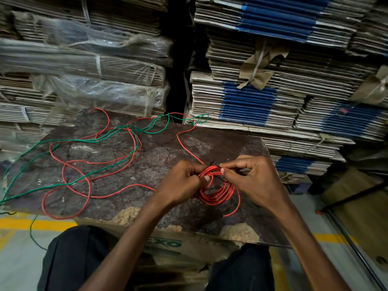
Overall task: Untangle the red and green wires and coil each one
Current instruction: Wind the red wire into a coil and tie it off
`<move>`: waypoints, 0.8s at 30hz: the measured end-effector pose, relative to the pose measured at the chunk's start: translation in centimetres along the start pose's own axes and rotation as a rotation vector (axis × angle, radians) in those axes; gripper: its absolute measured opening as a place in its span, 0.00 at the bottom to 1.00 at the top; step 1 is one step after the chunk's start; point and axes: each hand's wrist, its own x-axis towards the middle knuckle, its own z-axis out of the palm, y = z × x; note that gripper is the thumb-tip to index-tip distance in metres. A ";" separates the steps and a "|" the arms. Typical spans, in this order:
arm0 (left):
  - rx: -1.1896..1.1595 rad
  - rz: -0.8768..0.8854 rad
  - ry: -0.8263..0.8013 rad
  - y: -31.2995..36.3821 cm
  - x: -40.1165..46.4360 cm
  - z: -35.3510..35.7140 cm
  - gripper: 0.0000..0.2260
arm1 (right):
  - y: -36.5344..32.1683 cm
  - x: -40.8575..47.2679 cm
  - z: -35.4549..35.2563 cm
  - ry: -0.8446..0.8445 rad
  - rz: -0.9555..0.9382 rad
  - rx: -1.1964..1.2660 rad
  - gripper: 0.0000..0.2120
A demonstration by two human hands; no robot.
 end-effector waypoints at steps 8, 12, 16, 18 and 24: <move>0.200 0.048 -0.025 -1.0 0.6 0.0 0.17 | 0.0 -0.1 0.0 0.010 -0.001 -0.003 0.06; 0.301 0.066 -0.006 -1.1 0.6 0.0 0.18 | -0.1 -0.1 0.0 0.023 -0.010 -0.029 0.05; 0.247 0.052 -0.012 -1.1 0.7 0.0 0.13 | -0.1 -0.1 0.0 0.030 -0.017 -0.024 0.05; 0.210 0.036 -0.020 -1.2 0.7 0.0 0.12 | -0.1 0.0 0.0 0.029 -0.017 -0.023 0.05; 0.106 0.009 -0.032 -1.0 0.6 -0.2 0.10 | 0.0 0.0 0.0 0.023 -0.019 0.007 0.06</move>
